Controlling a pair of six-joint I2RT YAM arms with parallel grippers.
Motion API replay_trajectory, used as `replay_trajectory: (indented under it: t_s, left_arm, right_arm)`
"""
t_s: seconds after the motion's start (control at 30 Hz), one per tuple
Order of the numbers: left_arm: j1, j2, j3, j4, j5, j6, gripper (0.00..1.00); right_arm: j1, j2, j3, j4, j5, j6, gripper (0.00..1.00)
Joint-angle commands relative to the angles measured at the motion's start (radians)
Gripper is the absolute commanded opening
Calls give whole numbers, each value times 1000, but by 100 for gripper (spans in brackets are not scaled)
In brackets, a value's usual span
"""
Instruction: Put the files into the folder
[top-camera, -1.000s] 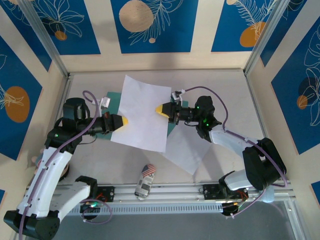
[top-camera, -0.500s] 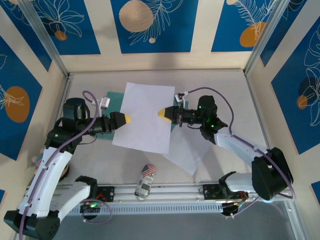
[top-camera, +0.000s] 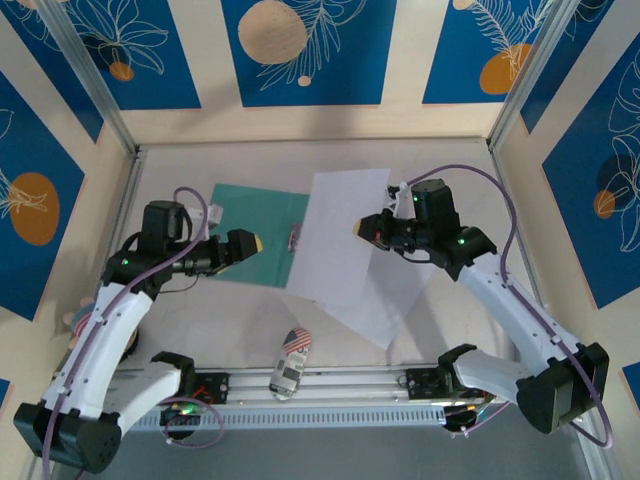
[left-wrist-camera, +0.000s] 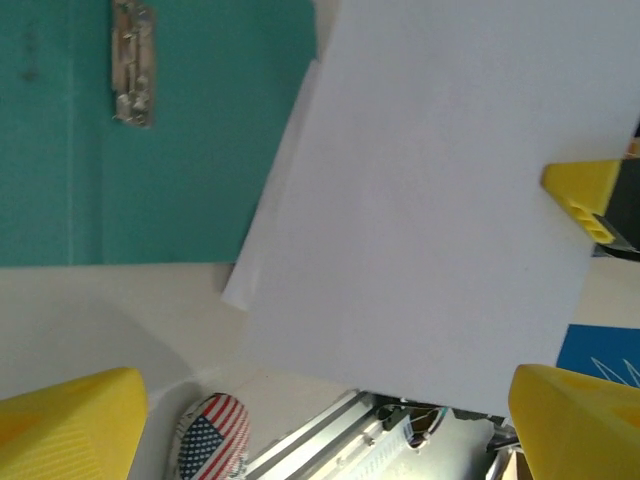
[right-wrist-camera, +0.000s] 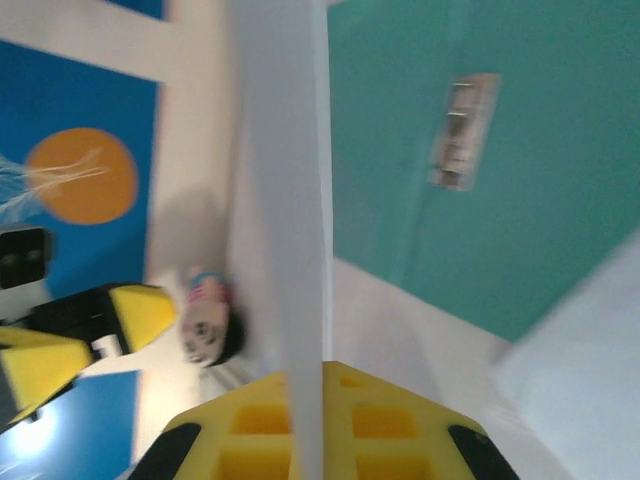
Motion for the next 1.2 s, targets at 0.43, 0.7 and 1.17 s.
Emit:
replay_trajectory:
  t_s: [0.43,0.7,1.17]
  left_arm:
    - [-212,343,-82,322,-190,-37,89]
    - [-285,536,-23,408,-242,-54,88]
    - [-384,786,69,459,-282,-69,77]
  right_arm:
    - [-30,-98,114,-421,305,-176,0]
    - [-59,-141,124,-465,343,-214,0]
    - [-90,-234,85,-422,297,-304,0]
